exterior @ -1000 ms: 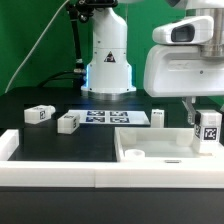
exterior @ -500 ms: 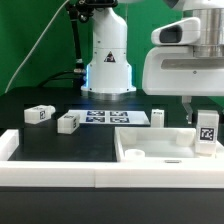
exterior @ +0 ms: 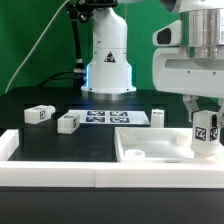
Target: Assemble one leg
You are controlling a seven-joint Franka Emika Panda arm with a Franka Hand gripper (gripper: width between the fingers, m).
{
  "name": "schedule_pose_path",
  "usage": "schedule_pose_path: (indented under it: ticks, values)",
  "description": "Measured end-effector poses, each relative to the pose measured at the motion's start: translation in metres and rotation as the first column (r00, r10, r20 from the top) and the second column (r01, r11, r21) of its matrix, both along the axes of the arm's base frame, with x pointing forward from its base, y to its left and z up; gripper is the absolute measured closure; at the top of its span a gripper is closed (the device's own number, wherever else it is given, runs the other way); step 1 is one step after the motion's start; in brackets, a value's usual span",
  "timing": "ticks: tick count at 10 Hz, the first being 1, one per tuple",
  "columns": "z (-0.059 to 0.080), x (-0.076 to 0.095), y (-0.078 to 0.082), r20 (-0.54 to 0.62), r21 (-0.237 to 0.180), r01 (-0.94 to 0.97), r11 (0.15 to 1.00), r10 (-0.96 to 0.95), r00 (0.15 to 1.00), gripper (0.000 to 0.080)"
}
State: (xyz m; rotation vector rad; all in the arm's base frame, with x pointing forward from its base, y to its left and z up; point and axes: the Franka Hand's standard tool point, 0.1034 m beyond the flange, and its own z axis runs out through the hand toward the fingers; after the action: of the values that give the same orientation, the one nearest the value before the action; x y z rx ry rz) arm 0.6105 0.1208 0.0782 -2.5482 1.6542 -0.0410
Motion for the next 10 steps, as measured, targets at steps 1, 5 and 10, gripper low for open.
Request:
schedule_pose_path:
  ticks: [1, 5, 10]
  values:
    - [0.0002, 0.0001, 0.0003, -0.01, 0.016, 0.136, 0.991, -0.136, 0.991, 0.0508]
    - [-0.0004, 0.0003, -0.0012, -0.057, 0.055, 0.498, 0.865, -0.496, 0.867, 0.0508]
    - [-0.0007, -0.0005, 0.002, -0.066, 0.064, 0.501, 0.863, -0.498, 0.865, 0.0176]
